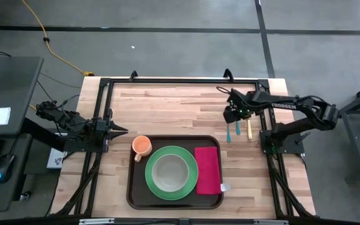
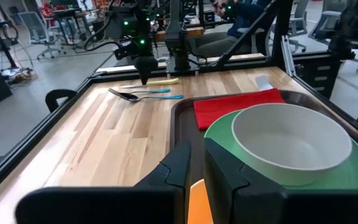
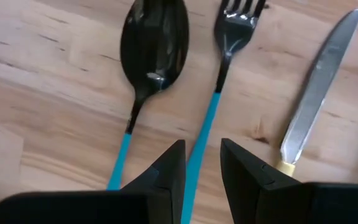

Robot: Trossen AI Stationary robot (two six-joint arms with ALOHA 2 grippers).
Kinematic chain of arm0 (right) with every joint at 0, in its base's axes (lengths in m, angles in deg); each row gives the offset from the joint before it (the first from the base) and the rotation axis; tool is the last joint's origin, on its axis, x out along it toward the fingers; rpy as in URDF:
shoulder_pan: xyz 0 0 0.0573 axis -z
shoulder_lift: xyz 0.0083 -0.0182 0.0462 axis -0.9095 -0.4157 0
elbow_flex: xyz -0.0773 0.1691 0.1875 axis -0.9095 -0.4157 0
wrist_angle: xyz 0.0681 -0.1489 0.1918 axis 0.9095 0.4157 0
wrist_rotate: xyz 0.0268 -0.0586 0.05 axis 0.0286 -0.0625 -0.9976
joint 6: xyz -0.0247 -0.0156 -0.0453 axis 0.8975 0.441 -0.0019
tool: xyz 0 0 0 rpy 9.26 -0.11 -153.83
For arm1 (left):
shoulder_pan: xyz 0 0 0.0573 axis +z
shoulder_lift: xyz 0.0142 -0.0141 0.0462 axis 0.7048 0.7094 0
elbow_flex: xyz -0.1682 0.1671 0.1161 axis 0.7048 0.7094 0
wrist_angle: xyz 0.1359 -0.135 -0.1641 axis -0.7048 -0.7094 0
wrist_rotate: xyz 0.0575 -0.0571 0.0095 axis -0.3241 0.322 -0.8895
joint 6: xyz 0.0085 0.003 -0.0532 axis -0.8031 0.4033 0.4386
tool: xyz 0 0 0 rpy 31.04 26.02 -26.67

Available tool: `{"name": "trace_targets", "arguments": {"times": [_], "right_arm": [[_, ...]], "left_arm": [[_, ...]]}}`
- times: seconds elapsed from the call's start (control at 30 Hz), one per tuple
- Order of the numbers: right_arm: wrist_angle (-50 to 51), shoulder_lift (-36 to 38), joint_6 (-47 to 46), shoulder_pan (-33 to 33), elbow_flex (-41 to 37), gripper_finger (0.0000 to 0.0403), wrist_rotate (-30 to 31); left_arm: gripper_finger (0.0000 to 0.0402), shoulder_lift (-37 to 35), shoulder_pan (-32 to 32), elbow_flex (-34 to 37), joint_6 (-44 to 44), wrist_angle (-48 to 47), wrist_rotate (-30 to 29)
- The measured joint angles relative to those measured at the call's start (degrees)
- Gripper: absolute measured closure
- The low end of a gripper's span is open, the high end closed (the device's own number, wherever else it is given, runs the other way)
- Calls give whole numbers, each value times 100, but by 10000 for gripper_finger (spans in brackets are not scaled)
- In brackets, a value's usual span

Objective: Set up tray
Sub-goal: Put the blue fork on the table napkin to the right of the green plate on the serving tray

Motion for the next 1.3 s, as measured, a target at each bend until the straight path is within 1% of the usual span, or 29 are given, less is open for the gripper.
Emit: {"name": "trace_targets", "arguments": {"times": [0.23,0.43,0.6,1.0,1.3], "right_arm": [[-46,-76,94,122,0,325,59],[-272,-458,161,115,0,325,-75],[-367,-675,214,118,0,325,-57],[-495,-721,262,120,0,325,333],[-512,-721,445,277,0,325,406]], "left_arm": [[332,-1,0,0,-3,-5,-57],[332,-1,0,0,-4,-5,-63],[332,-1,0,0,-4,-4,-73],[332,0,0,0,15,-2,-76],[332,-2,0,0,81,-2,-73]]}}
